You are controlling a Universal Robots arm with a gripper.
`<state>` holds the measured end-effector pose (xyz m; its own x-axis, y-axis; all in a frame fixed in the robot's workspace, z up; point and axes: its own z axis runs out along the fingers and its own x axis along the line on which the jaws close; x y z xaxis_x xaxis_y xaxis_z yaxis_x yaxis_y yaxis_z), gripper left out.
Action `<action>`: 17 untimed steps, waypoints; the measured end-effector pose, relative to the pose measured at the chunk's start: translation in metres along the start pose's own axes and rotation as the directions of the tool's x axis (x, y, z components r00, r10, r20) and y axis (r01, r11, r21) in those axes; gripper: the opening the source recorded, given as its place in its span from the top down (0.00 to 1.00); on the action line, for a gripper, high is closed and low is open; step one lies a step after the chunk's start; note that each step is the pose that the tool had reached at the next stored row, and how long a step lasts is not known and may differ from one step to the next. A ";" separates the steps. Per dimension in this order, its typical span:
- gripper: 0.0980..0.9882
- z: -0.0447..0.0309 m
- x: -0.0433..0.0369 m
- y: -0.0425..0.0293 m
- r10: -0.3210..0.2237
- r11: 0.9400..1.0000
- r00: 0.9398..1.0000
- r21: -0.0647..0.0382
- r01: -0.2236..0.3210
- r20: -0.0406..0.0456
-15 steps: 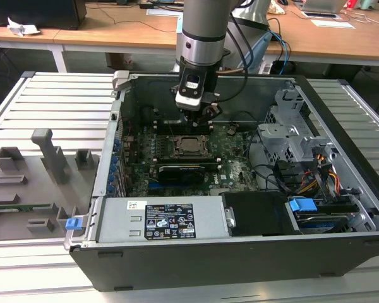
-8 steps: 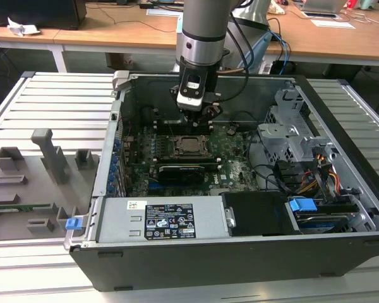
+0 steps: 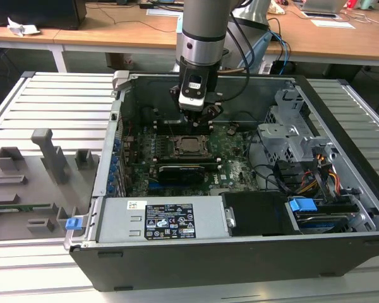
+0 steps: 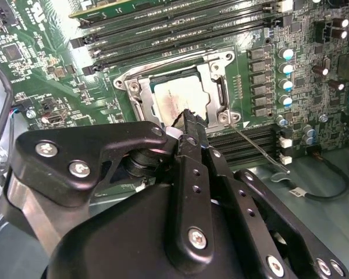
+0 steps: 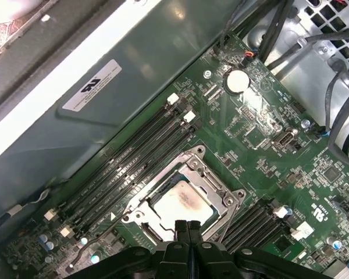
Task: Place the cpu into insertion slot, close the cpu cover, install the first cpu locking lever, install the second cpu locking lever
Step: 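Install the first cpu locking lever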
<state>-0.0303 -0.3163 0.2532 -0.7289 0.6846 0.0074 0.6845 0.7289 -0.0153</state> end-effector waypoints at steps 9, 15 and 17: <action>0.99 0.0000 0.0000 0.0000 -0.038 0.999 0.999 0.000 0.038 0.001; 0.99 0.0000 0.0000 0.0000 -0.061 0.998 0.998 0.000 0.061 0.001; 0.99 0.0000 0.0000 0.0000 -0.073 0.997 0.997 0.001 0.073 0.001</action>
<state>-0.0303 -0.3163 0.2532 -0.7767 0.6298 0.0074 0.6297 0.7767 -0.0153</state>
